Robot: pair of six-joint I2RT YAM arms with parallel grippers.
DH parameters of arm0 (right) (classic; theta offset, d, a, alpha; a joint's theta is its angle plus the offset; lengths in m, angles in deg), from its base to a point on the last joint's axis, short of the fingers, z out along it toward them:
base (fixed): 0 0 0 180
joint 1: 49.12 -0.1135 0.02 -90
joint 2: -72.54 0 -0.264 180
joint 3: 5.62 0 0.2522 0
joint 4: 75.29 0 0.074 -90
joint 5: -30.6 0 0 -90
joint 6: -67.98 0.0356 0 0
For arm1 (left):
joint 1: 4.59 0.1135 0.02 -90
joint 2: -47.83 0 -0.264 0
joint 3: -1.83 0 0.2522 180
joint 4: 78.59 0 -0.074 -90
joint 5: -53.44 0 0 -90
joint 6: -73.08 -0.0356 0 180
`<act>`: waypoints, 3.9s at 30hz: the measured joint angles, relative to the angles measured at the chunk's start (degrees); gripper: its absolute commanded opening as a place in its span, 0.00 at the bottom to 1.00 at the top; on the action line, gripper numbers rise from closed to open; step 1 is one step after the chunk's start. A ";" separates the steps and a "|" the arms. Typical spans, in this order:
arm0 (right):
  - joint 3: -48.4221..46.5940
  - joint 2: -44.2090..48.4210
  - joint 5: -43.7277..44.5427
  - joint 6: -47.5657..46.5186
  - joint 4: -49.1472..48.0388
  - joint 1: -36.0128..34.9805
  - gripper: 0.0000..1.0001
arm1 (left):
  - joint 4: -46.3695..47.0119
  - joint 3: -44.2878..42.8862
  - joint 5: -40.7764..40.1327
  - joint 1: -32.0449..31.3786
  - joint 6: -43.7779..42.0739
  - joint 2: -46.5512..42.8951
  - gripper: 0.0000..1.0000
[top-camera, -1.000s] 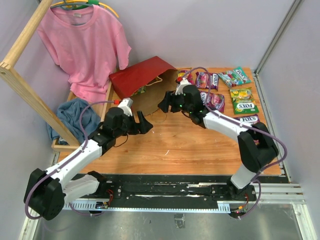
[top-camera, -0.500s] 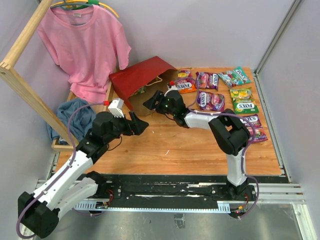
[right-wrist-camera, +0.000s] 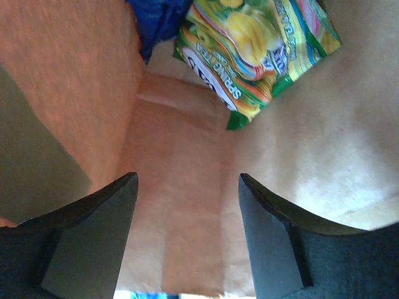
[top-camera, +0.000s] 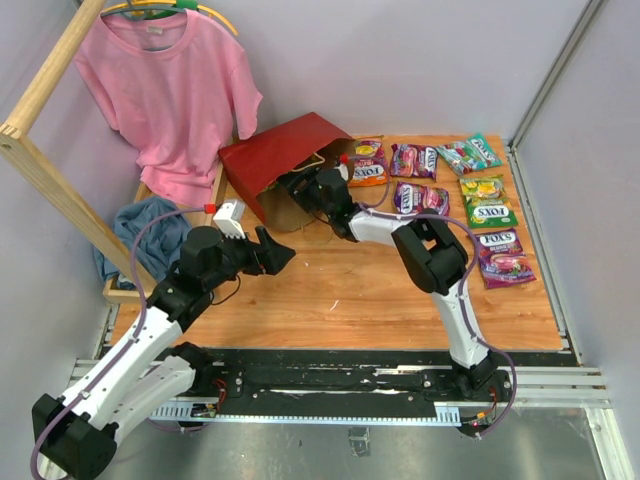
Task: Take the snacks out of the paper bag
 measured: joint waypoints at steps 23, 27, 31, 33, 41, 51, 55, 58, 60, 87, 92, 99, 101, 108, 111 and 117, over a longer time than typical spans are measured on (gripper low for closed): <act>-22.56 -14.38 9.46 10.64 22.40 -0.61 0.51 | -0.83 -0.20 0.07 0.68 -0.68 -2.05 0.92; -26.32 -16.98 10.34 10.62 24.48 -0.63 0.49 | -0.83 -0.20 0.63 0.68 -0.63 -2.12 0.92; -29.83 -18.95 11.82 10.64 27.10 -0.63 0.46 | -0.83 -0.20 1.70 0.68 -0.63 -2.12 0.92; -32.13 -19.98 12.74 10.64 28.61 -0.63 0.45 | -0.83 -0.20 2.08 0.68 -0.63 -2.12 0.92; -42.23 -25.38 14.84 10.99 33.44 -0.63 0.41 | -0.83 -0.20 2.73 0.70 -0.66 -2.12 0.92; -53.51 -31.61 17.59 12.04 38.34 -0.90 0.37 | -0.83 -0.20 2.97 0.70 -0.66 -1.97 0.92; -55.71 -33.05 18.49 12.00 38.73 -0.90 0.29 | -0.83 -0.20 3.10 0.70 -0.66 -1.77 0.92; -56.39 -33.83 18.99 11.98 38.56 -0.90 0.13 | -0.83 -0.20 3.10 0.70 -0.66 -1.73 0.92; -56.43 -34.16 19.15 11.93 38.14 -0.90 0.03 | -0.83 -0.20 3.08 0.70 -0.66 -1.68 0.92; -12.85 -3.54 12.50 14.27 12.11 -0.90 0.01 | -1.84 -1.29 1.46 0.70 -0.33 -0.59 0.92; 1.27 5.07 12.17 15.34 6.27 -0.90 0.01 | -2.08 -1.29 0.90 0.70 0.11 -0.59 0.92; 19.28 13.35 8.87 16.04 2.14 -0.79 0.01 | -2.14 -1.29 -0.17 0.70 0.70 -0.37 0.92; 23.85 16.39 5.99 14.62 1.57 -0.04 0.01 | -2.14 -1.29 -0.94 0.70 0.70 -0.31 0.91; 32.15 26.32 -11.30 3.08 1.20 7.56 0.01 | -2.10 -1.29 -3.69 0.70 0.70 0.31 0.92; 36.46 32.50 -16.76 -4.52 6.51 11.67 0.01 | -2.08 -1.29 -4.31 0.70 0.66 1.75 0.90; 42.42 46.07 -21.84 -22.77 24.98 17.68 0.20 | -1.53 -1.11 -8.02 0.70 0.70 8.00 0.86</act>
